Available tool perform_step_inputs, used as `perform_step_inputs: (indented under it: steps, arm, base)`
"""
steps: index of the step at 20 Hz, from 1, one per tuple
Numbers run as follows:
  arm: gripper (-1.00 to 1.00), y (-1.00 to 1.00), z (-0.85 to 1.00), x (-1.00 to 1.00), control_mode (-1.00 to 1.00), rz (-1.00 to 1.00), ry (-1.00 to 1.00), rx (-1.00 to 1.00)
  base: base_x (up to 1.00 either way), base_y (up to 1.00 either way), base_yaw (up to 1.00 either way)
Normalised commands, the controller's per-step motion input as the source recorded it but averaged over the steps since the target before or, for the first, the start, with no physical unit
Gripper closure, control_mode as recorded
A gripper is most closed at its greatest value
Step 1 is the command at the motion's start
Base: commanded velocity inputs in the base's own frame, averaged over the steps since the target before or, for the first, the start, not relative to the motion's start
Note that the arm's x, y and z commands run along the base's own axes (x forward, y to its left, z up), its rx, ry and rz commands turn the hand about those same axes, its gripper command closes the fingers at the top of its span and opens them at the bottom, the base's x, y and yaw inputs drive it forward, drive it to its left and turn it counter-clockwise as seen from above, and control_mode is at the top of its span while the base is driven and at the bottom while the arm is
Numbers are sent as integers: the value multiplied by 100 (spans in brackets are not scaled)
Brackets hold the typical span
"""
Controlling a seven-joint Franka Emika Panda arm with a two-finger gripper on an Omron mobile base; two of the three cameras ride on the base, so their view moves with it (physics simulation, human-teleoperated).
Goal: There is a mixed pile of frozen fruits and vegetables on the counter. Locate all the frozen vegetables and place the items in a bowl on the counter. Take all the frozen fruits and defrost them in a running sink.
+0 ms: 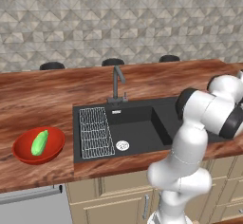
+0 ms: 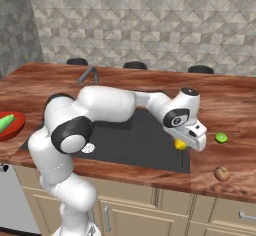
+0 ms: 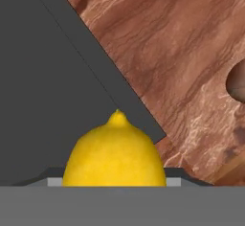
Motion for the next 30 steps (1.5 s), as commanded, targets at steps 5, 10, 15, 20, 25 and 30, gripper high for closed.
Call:
perform_step_inputs:
  steps: [5, 10, 15, 20, 25, 30]
  arm:
    - [100, 64, 0, 55, -100, 14, 26, 7]
    - [100, 89, -4, 36, -100, 6, 10, 1]
    - [100, 100, -15, 9, -100, 1, -2, 0]
    - [100, 100, -8, -2, -100, 3, -12, 0]
    - [100, 98, 2, -10, -100, 17, -11, 0]
    - [100, 77, 8, -6, -100, 27, -6, 0]
  base:
    - [0, 0, 0]
    - [0, 0, 0]
    - [0, 0, 0]
    - [0, 0, 0]
    - [0, 0, 0]
    - [0, 0, 0]
